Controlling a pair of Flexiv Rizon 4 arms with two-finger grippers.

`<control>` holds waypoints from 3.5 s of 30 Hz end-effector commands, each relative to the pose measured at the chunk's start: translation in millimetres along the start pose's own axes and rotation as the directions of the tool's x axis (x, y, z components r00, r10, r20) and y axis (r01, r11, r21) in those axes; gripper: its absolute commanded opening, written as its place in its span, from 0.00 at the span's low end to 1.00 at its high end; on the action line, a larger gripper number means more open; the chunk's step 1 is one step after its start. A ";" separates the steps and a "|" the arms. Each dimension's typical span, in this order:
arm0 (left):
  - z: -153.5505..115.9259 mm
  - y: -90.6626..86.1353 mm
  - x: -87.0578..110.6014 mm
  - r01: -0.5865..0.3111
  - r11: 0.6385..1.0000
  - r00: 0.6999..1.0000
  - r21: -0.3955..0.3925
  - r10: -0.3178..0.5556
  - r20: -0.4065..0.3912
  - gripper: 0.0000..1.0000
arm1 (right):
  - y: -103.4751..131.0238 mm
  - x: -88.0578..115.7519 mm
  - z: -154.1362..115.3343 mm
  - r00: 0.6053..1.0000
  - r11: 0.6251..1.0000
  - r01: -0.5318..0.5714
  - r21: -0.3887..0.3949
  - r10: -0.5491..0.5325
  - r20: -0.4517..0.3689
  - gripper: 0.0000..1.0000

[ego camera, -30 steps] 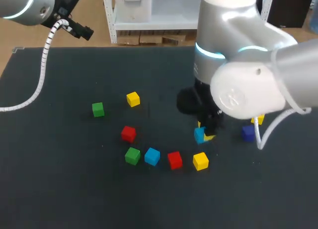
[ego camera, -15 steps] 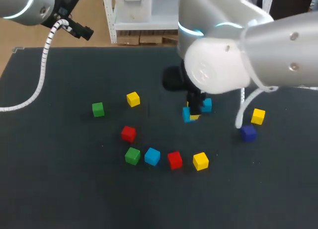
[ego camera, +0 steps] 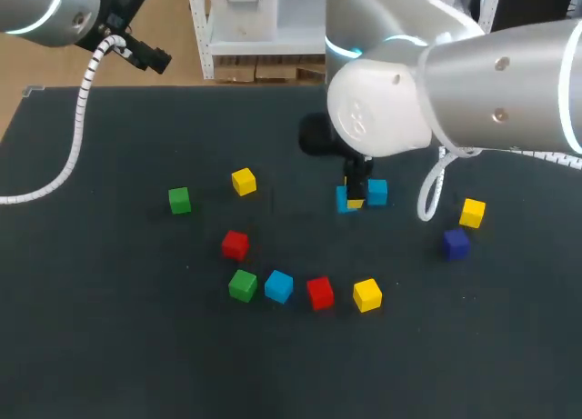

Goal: Place the blue cubes, place green cubes on the blue cubes, place the yellow cubes on the green cubes, then place the red cubes on the yellow cubes, and place purple cube on the red cubes.

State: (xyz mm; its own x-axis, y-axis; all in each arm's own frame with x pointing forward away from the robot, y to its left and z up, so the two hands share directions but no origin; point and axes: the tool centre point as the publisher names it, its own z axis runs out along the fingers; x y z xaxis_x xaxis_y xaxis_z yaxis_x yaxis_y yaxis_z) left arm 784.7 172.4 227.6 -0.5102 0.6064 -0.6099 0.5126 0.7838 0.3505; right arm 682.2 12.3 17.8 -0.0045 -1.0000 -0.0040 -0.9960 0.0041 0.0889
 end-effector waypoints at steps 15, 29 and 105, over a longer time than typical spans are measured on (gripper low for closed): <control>-0.3 1.0 0.7 -0.002 1.000 1.000 0.004 0.002 0.002 1.00 | -24.0 11.4 12.4 0.999 0.999 -0.037 0.005 0.037 0.011 0.00; -0.3 1.0 0.7 -0.002 1.000 1.000 0.004 0.002 0.002 1.00 | -31.5 12.3 14.8 1.000 1.000 -0.029 0.013 0.029 0.006 0.00; -0.3 1.0 0.7 -0.002 1.000 1.000 0.004 0.002 0.002 1.00 | -35.9 12.1 14.9 0.999 0.998 -0.046 0.053 0.046 0.014 1.00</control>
State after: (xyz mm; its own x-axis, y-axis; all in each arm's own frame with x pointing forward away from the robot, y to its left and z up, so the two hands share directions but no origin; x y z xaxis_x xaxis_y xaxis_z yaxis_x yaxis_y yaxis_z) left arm 784.7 172.4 227.6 -0.5103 0.6064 -0.6099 0.5126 0.7838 0.3505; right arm 719.4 2.5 -2.4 -0.0514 -0.9986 -0.0083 -0.9977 0.0510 0.0453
